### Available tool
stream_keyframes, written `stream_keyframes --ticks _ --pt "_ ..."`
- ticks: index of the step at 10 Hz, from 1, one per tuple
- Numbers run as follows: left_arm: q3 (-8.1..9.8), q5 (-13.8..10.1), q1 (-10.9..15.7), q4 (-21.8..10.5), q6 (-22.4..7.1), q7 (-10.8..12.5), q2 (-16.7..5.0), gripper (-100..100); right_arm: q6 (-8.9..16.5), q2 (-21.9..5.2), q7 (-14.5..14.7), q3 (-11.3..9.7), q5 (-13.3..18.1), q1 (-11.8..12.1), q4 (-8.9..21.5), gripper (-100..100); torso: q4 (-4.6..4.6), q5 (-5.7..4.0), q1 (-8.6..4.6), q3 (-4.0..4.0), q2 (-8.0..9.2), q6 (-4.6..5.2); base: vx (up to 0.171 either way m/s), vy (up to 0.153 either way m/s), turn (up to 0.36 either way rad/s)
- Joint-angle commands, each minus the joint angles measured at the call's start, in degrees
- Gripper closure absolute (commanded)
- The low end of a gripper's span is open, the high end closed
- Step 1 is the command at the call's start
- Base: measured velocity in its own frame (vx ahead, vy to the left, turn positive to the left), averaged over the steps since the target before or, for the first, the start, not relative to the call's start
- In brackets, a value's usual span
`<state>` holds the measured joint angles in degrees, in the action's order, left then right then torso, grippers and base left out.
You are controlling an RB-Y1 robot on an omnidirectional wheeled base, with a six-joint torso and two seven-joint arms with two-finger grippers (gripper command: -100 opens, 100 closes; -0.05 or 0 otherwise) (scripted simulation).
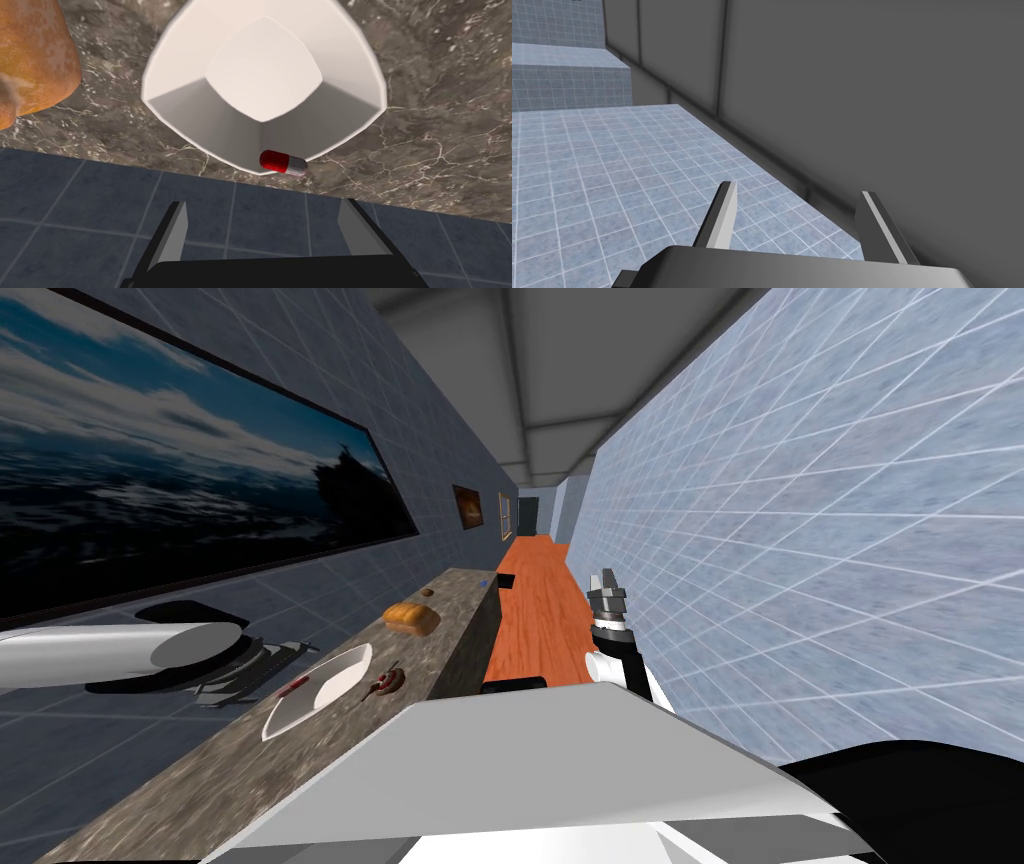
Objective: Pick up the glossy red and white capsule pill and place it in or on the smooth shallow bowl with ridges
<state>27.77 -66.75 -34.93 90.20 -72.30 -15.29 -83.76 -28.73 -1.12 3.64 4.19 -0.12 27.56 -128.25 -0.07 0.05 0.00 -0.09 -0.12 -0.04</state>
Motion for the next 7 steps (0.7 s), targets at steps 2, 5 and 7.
stream_keyframes --ticks 2,5,7 --pt "0.06 -0.1 0.0 0.1 -0.2 0.1 -0.1 0 0.0 0.0 0.0 0.0 0.0 0.0 0.0 0 -0.01 0.01 -0.02 -0.01 -0.01 0.02 -0.001 0.004 0.009" --pt "0.05 -0.1 0.0 0.1 -0.2 0.1 -0.1 0 0.0 0.0 0.0 0.0 0.0 0.0 0.0 0 -0.01 0.0 -0.05 -0.01 -0.02 0.02 0.0 0.0 0.0" --pt "0.05 -0.1 0.0 0.1 -0.2 0.1 -0.1 0 0.0 0.0 0.0 0.0 0.0 0.0 0.0 0 -0.01 0.0 -0.05 -0.01 -0.02 0.02 0.0 0.0 0.0"
